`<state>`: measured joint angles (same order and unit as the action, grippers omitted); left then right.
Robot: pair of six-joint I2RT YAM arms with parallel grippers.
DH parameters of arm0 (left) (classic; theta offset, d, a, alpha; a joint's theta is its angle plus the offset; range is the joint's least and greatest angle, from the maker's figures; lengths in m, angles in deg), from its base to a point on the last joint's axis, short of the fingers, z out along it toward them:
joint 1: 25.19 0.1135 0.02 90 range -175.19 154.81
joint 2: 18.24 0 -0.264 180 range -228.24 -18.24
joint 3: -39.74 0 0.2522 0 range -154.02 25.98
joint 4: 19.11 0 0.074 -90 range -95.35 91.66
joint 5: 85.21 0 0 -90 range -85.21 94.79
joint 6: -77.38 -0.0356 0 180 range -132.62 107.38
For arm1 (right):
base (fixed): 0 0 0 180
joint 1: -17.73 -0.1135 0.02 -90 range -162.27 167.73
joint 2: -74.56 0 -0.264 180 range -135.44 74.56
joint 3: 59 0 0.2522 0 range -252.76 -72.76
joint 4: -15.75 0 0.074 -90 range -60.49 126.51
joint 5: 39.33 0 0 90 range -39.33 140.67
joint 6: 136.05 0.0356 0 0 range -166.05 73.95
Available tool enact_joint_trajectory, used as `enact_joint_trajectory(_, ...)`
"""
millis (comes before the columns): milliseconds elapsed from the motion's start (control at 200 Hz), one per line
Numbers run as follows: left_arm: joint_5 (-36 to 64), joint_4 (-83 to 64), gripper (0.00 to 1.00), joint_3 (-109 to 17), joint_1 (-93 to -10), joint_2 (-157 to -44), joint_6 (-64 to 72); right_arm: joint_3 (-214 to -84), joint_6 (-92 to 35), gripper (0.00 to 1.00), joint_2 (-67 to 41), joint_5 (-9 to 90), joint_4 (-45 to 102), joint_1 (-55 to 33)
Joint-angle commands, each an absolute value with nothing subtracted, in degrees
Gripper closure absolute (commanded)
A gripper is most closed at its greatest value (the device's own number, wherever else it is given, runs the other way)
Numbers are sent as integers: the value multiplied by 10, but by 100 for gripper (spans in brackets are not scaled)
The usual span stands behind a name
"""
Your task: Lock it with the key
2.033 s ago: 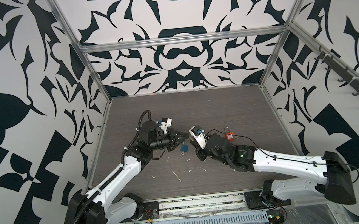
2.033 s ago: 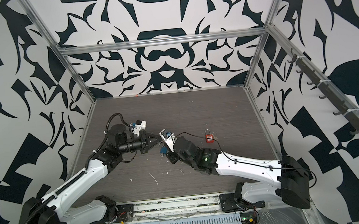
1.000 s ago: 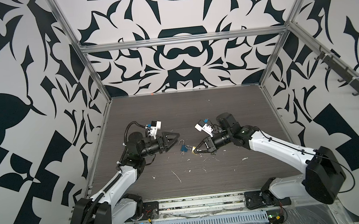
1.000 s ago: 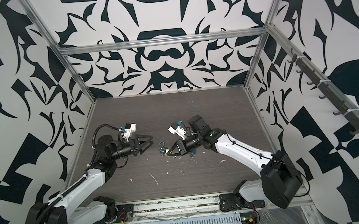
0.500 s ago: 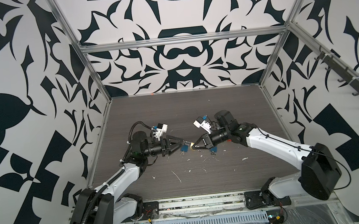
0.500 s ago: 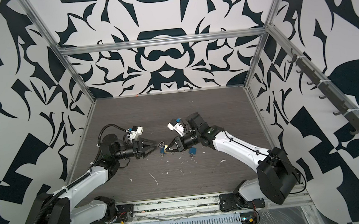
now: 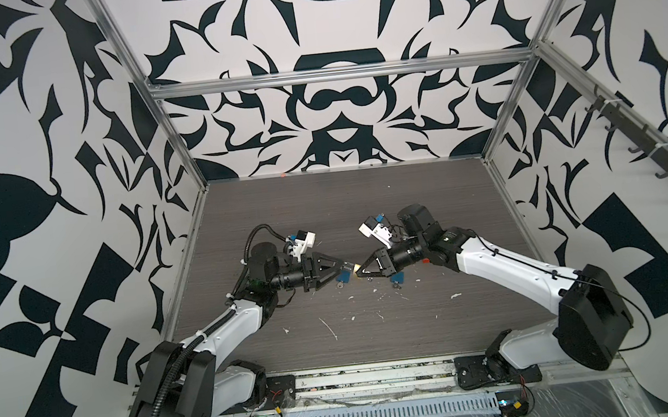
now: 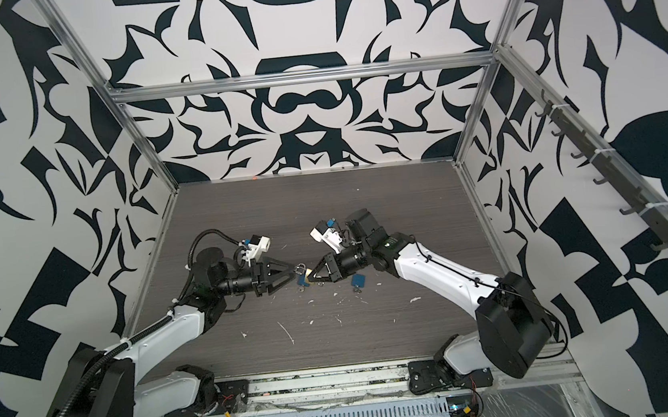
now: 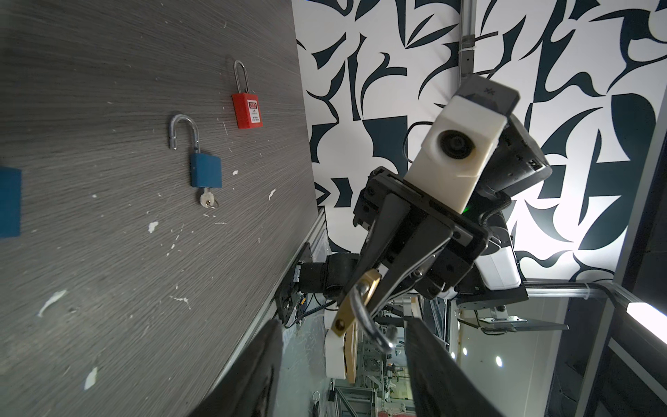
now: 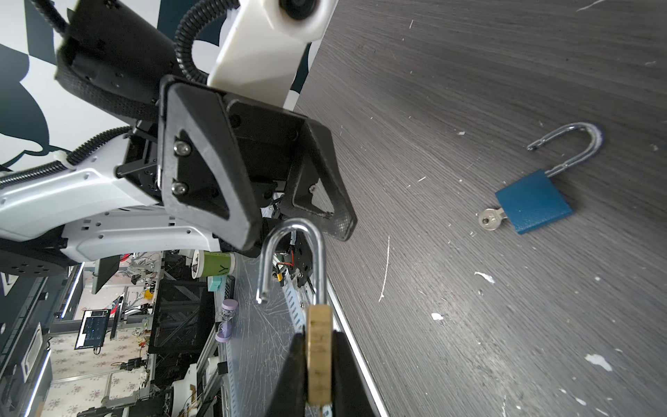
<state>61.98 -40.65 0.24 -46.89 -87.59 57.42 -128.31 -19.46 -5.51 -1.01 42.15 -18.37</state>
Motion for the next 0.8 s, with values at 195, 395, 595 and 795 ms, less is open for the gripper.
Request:
enact_joint_trajectory(195,620,-427,52,-30,-491,-890,574,-1306,-212,100,-54,-6,410,-187)
enact_joint_trajectory(395,614,-432,62,-24,-492,-893,577,-1305,-211,100,-56,-12,405,-188)
enact_joint_trajectory(595,606,-443,69,-21,-493,-899,584,-1297,-208,100,-51,-21,394,-187)
enact_joint_trajectory(795,601,-464,78,-15,-493,-904,593,-1292,-194,100,-54,-42,372,-187)
